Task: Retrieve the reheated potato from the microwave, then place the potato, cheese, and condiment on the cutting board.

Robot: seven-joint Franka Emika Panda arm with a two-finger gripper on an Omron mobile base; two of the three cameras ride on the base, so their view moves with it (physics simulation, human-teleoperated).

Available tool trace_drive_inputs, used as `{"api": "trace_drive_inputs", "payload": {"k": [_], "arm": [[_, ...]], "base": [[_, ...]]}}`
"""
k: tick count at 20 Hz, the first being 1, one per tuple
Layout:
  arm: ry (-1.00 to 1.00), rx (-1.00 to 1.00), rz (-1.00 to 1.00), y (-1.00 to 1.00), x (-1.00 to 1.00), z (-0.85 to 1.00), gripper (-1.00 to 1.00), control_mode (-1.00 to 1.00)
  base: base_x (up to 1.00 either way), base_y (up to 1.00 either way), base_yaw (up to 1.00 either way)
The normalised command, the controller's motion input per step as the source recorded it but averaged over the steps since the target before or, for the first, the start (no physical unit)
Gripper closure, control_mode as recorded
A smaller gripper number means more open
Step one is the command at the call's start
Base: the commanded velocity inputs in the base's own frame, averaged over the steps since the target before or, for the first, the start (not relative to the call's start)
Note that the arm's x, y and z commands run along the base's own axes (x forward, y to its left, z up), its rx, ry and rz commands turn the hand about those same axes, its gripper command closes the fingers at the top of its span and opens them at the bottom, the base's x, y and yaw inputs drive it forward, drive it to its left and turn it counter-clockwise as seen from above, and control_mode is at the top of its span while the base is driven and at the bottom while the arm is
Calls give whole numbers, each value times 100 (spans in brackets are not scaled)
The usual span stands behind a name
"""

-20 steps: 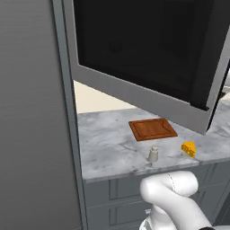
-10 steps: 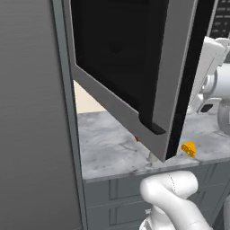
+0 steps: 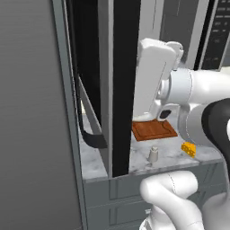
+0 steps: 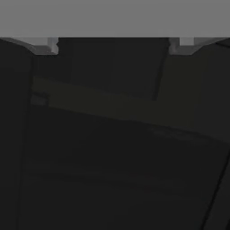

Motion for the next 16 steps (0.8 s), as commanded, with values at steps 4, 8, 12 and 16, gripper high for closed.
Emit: {"api": "trace_drive_inputs", "payload": {"k": [4, 8, 12, 16], "arm": [[0, -14, -32, -70, 41, 35, -100, -100], [0, -18, -38, -100, 48, 20, -100, -100], [-7, -27, -33, -99, 47, 6, -100, -100], [-13, -39, -26, -88, 46, 0, -100, -100]], "base": [[0, 0, 0], [0, 0, 0], [0, 0, 0], [0, 0, 0]]}}
